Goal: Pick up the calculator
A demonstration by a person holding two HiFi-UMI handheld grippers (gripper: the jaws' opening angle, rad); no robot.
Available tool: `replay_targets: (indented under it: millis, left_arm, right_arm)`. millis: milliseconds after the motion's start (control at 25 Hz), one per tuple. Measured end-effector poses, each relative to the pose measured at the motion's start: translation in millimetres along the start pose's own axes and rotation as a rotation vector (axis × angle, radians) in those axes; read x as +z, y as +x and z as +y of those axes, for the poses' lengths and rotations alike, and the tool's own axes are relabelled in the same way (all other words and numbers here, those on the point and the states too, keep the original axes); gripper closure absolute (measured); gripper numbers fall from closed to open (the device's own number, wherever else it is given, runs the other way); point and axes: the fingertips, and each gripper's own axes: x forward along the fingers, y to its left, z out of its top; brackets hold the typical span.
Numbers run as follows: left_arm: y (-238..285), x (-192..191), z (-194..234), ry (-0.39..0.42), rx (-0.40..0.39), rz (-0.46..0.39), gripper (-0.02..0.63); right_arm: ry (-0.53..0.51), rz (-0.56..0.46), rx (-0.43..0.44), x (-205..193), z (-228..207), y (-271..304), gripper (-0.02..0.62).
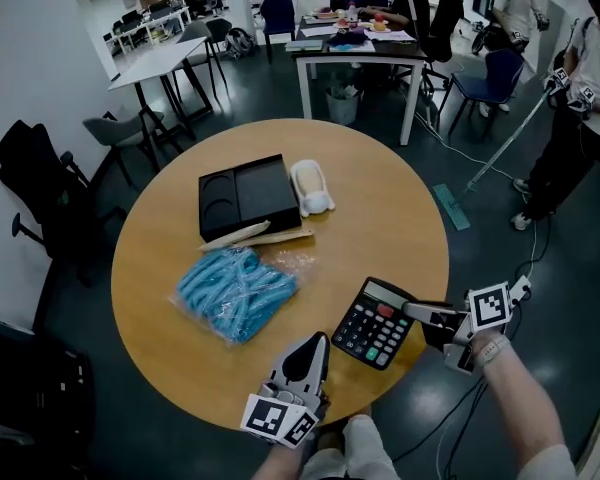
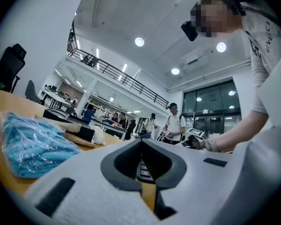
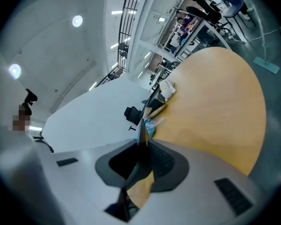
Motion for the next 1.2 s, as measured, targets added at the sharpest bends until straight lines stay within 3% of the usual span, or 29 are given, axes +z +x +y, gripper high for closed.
replay_targets:
  millis: [440,680,1200]
  left_arm:
    - [-2.7,76.3,-11.9,0.075,-0.039,-0.038,0.598]
    - [-0.1,106.6,-21.2,0.101,-0.052,-0.08,0.598]
    - [-7.2,112.1,-29.1,0.093,-0.075,-0.109,0.598]
  right_arm:
    - [-0.013,-0.163,-0.005,35.4,82.9,-34.5,0.535]
    - [-0.066,-0.189,0.007,49.3,111.3,-41.8,0.535]
    - [-0.056,-0.201,0.017,35.0,124.7,-33.6,0.537]
